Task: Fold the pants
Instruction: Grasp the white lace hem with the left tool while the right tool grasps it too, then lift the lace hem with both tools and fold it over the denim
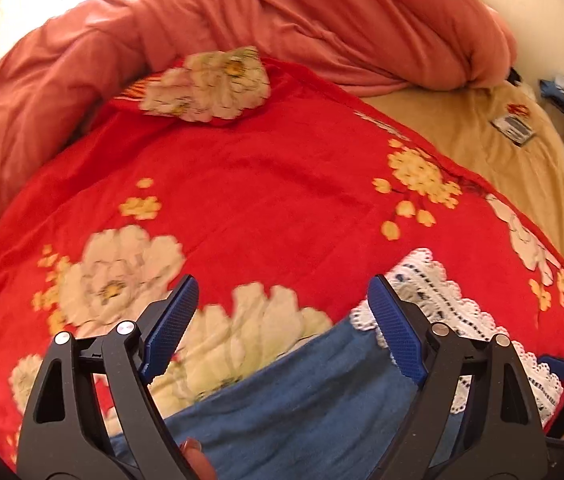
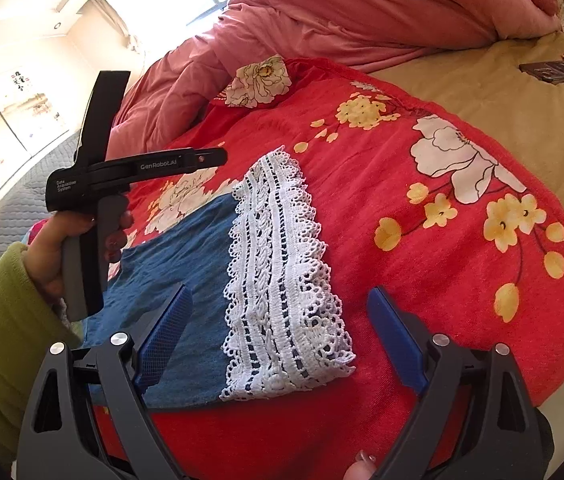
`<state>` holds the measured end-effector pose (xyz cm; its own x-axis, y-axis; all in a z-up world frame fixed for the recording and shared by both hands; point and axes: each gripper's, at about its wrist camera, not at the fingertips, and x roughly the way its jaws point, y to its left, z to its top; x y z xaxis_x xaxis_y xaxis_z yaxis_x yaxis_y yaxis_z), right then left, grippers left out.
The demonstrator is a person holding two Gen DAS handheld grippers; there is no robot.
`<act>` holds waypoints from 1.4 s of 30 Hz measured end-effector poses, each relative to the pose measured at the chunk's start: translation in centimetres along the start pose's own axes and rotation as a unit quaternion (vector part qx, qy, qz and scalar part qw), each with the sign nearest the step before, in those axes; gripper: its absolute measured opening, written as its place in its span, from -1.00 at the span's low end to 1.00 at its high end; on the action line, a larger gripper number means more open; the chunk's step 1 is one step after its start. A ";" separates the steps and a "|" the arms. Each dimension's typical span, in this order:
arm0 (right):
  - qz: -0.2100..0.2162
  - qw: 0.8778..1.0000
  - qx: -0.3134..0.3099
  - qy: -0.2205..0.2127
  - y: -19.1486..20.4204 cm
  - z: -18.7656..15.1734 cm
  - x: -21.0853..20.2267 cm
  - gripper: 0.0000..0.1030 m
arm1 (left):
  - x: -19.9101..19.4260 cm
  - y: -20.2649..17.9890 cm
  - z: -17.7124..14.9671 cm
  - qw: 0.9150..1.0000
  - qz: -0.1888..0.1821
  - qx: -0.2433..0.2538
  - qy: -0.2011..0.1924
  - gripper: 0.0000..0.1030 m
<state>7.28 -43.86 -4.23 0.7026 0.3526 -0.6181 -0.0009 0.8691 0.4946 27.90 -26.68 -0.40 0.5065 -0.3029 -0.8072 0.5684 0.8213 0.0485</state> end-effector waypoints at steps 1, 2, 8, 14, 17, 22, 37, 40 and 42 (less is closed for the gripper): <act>0.001 1.000 -0.001 0.001 0.0 0.0 0.1 0.74 | 0.3 -0.2 0.0 1.000 -0.016 0.003 0.004 0.48; 0.001 1.000 -0.002 0.003 0.1 0.0 0.1 0.73 | 0.5 -0.4 -0.1 1.000 -0.028 0.006 0.007 0.47; 0.006 0.999 -0.029 0.011 1.2 -0.6 0.3 0.29 | 2.1 -1.7 -0.4 0.994 -0.104 0.026 0.028 0.23; 0.017 0.999 -0.009 0.028 0.5 -0.6 1.2 0.33 | 4.5 -1.4 -0.6 0.985 -0.163 0.007 0.063 0.13; 0.037 0.999 -0.003 0.035 0.5 -0.4 1.9 0.61 | 5.0 -1.0 -0.7 0.981 -0.182 -0.004 0.066 0.14; 0.030 0.999 -0.013 0.030 0.9 -0.4 2.0 0.47 | 5.4 -0.6 -1.0 0.977 -0.201 -0.025 0.060 0.15; 0.071 0.997 -0.001 0.018 0.7 -0.3 2.0 -0.47 | 3.6 -0.6 -1.4 0.974 -0.219 -0.028 0.051 -0.73; 0.072 0.997 -0.020 0.002 1.5 -0.4 1.4 -0.49 | 2.6 0.1 -1.5 0.971 -0.233 -0.034 0.037 -0.77; 0.070 0.997 -0.039 -0.012 2.4 -0.3 1.0 -0.49 | 1.9 0.4 -1.6 0.969 -0.241 -0.038 0.028 -0.78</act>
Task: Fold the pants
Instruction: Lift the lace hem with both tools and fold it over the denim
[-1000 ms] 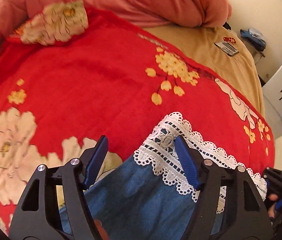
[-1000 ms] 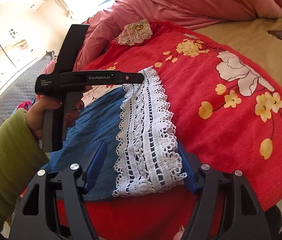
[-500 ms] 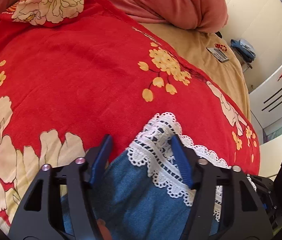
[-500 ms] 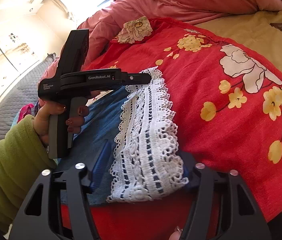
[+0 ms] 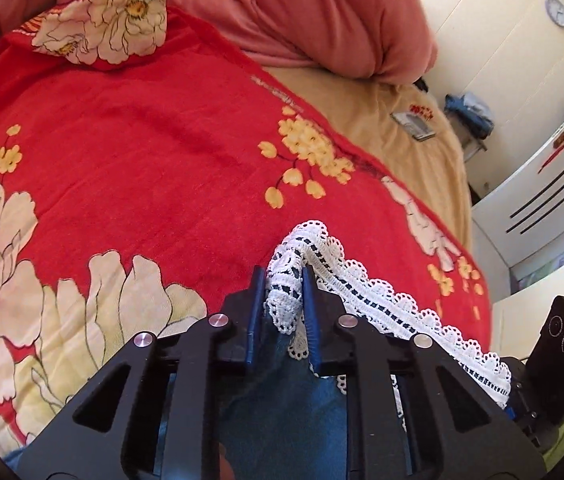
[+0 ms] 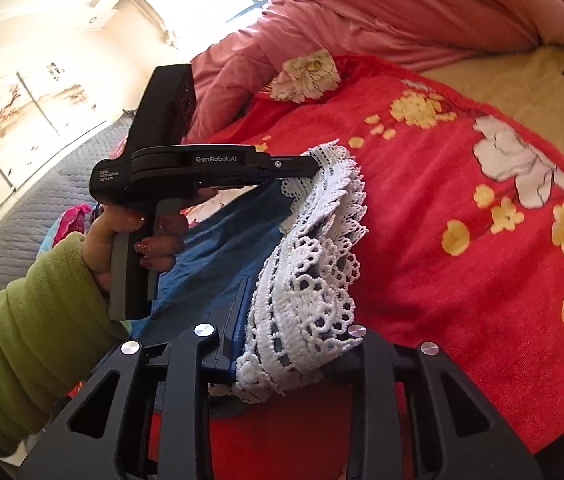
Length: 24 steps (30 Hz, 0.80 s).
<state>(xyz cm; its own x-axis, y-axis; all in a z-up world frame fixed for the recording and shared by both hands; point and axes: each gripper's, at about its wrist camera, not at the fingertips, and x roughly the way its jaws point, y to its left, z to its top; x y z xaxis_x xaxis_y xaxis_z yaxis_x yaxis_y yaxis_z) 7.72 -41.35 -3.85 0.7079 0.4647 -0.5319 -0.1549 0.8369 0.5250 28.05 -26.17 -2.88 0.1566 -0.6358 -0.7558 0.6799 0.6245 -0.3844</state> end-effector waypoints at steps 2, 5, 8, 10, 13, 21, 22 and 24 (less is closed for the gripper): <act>-0.010 1.000 -0.026 -0.009 1.2 0.0 -0.3 -0.49 | -1.1 0.1 -0.1 1.000 -0.010 -0.004 -0.012 -0.79; -0.010 0.998 -0.057 -0.016 3.3 0.3 -0.7 -0.49 | -3.2 0.4 -0.4 0.999 -0.021 -0.011 -0.034 -0.79; 0.002 0.997 -0.077 -0.021 5.2 0.5 -0.9 -0.49 | -5.6 1.2 -0.9 0.998 -0.025 -0.021 -0.055 -0.79; 0.012 0.995 -0.096 -0.022 7.0 0.8 -0.7 -0.49 | -7.5 1.9 -1.6 0.997 -0.025 -0.028 -0.071 -0.79; 0.029 0.991 -0.129 -0.016 9.9 0.9 -0.1 -0.49 | -10.4 3.0 -2.9 0.995 -0.023 -0.041 -0.093 -0.79; 0.057 0.971 -0.224 0.055 17.2 -0.5 5.5 -0.49 | -16.0 7.6 -8.4 0.986 0.015 -0.115 -0.116 -0.78; 0.056 0.967 -0.240 0.067 18.0 -0.9 6.4 -0.49 | -16.7 8.4 -9.5 0.984 0.020 -0.131 -0.120 -0.78; 0.049 0.955 -0.275 0.102 19.7 -2.4 8.3 -0.49 | -18.3 10.0 -11.6 0.977 0.038 -0.166 -0.130 -0.78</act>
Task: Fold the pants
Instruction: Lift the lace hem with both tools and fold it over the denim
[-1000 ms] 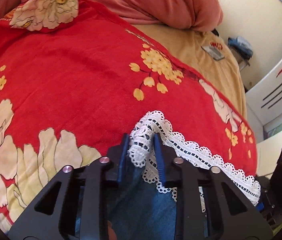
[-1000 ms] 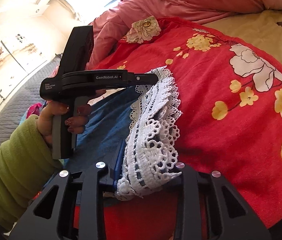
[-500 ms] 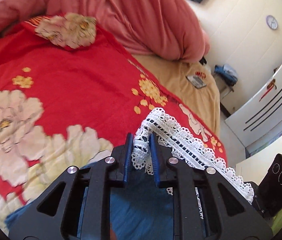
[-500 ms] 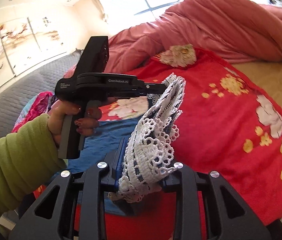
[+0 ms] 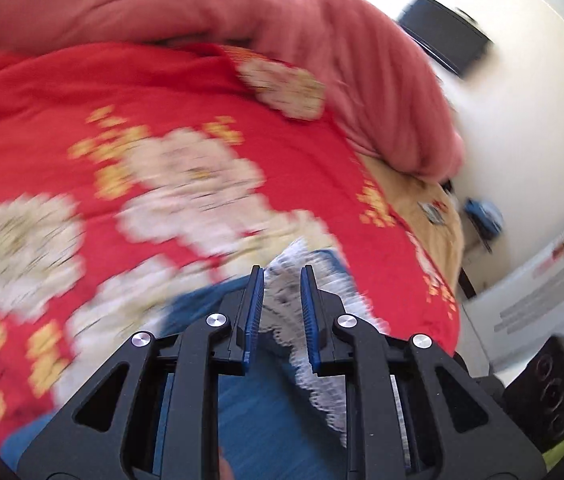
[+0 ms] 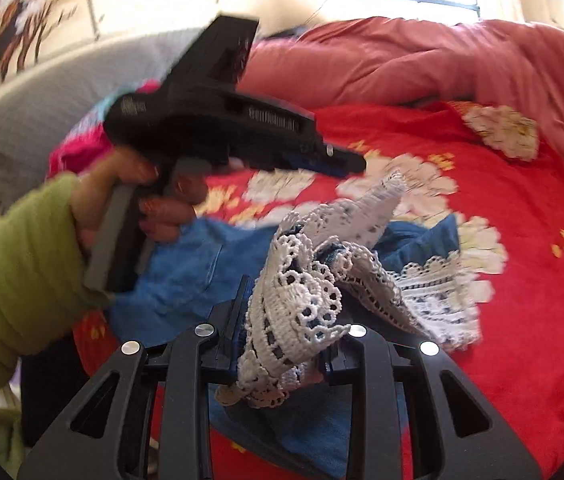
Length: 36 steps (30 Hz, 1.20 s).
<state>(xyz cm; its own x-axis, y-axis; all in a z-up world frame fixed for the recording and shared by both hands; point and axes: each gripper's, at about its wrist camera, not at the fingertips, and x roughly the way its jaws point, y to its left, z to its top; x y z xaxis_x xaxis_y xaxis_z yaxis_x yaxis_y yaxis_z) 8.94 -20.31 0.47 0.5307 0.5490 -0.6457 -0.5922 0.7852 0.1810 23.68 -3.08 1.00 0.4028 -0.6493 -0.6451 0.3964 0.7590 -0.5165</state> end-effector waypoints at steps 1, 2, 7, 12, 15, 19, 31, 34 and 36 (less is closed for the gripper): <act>-0.002 1.000 -0.014 0.013 0.7 -0.2 0.9 -0.49 | -0.8 1.1 -0.5 1.000 0.007 -0.020 -0.008 -0.73; -0.006 0.999 -0.026 0.026 1.3 -0.5 1.8 -0.49 | -1.7 2.2 -1.1 0.999 0.010 -0.042 -0.015 -0.69; -0.036 0.994 -0.086 0.061 3.9 -2.4 4.1 -0.35 | -3.2 4.8 -3.8 0.995 0.013 -0.091 -0.029 -0.33; -0.036 0.992 -0.113 0.044 5.3 -2.9 3.5 -0.10 | -2.5 5.6 -6.0 0.992 0.006 -0.123 -0.037 -0.22; -0.009 0.990 -0.134 0.037 6.5 -3.4 3.1 0.14 | -2.4 6.1 -6.8 0.990 -0.010 -0.137 -0.034 -0.20; 0.030 0.990 -0.128 0.043 6.8 -3.4 1.5 0.18 | -3.8 5.8 -6.8 0.991 0.002 -0.127 -0.043 -0.07; -0.071 0.985 0.154 0.043 -8.6 0.4 -0.1 0.27 | -7.7 3.9 -8.7 0.990 0.065 -0.114 -0.051 0.06; -0.065 0.981 0.168 0.072 -10.2 0.2 1.7 -0.13 | -7.8 3.0 -10.3 0.992 0.051 -0.111 -0.043 0.06; -0.043 0.979 0.175 0.091 -10.7 0.2 2.6 -0.48 | -7.6 1.7 -11.6 0.994 0.044 -0.094 -0.031 0.06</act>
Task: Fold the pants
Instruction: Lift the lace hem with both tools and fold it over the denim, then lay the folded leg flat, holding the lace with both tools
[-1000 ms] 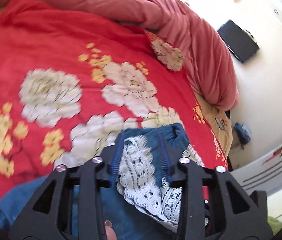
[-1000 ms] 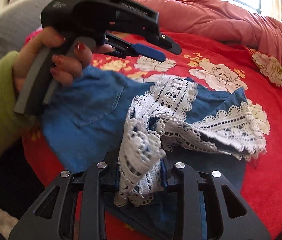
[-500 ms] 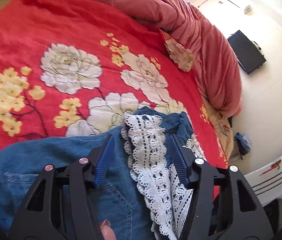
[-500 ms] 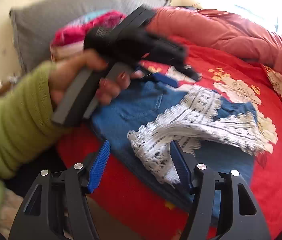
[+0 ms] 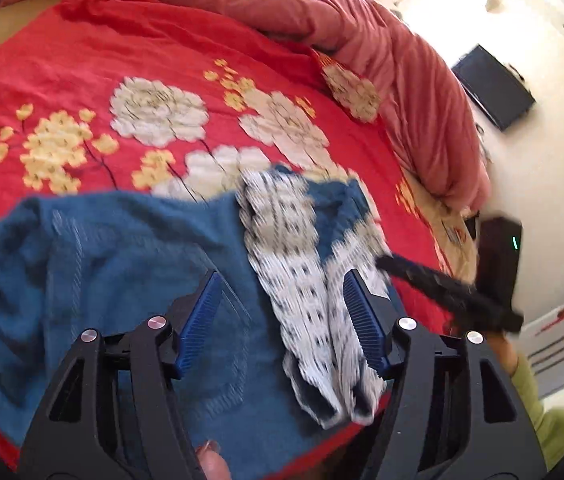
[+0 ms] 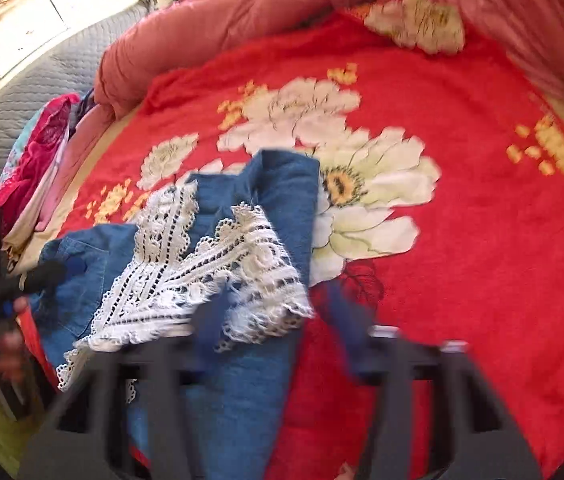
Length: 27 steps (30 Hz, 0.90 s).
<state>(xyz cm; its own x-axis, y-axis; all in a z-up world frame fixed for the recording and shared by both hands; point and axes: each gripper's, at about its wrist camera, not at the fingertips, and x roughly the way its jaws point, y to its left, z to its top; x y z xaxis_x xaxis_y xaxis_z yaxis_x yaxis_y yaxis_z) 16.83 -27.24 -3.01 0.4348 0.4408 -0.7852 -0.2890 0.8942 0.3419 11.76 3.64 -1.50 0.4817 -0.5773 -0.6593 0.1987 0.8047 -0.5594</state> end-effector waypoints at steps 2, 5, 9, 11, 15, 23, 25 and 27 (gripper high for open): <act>0.003 1.000 -0.015 -0.008 1.0 0.3 -0.3 -0.57 | 0.4 -0.7 -1.6 1.000 -0.003 0.014 0.014 0.06; 0.018 0.998 -0.048 -0.030 3.7 2.3 -0.9 -0.63 | 1.6 -1.2 -3.3 0.999 -0.013 0.021 0.040 0.06; 0.036 0.995 -0.086 -0.024 7.4 5.7 1.0 -0.63 | 1.9 -2.1 -3.7 0.998 -0.021 0.039 0.048 0.06; 0.035 0.993 -0.114 -0.012 9.4 7.0 2.7 -0.59 | 1.8 -2.3 -3.8 0.998 -0.029 0.041 0.050 0.06; 0.004 0.987 -0.160 0.003 12.5 8.5 4.4 -0.23 | 1.9 -2.2 -4.1 0.997 -0.036 0.037 0.057 0.06; -0.049 0.964 -0.256 0.046 15.4 8.0 6.5 0.00 | 2.0 -2.4 -4.5 0.997 -0.036 0.028 0.063 -0.05; -0.066 0.960 -0.263 0.071 15.7 7.4 8.2 0.00 | 2.1 -2.4 -4.6 0.998 -0.031 0.022 0.060 -0.27; -0.092 0.954 -0.271 0.087 15.9 7.2 9.9 0.01 | 2.1 -2.3 -4.8 0.998 -0.026 0.021 0.058 -0.39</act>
<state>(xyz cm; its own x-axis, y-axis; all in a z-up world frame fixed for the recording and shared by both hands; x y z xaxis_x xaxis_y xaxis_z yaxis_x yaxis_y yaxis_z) 22.67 -8.07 -1.61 0.3865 0.2188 -0.8960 -0.6405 0.7626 -0.0900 8.23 -0.09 -3.93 0.3690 -0.6281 -0.6851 0.2580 0.7774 -0.5737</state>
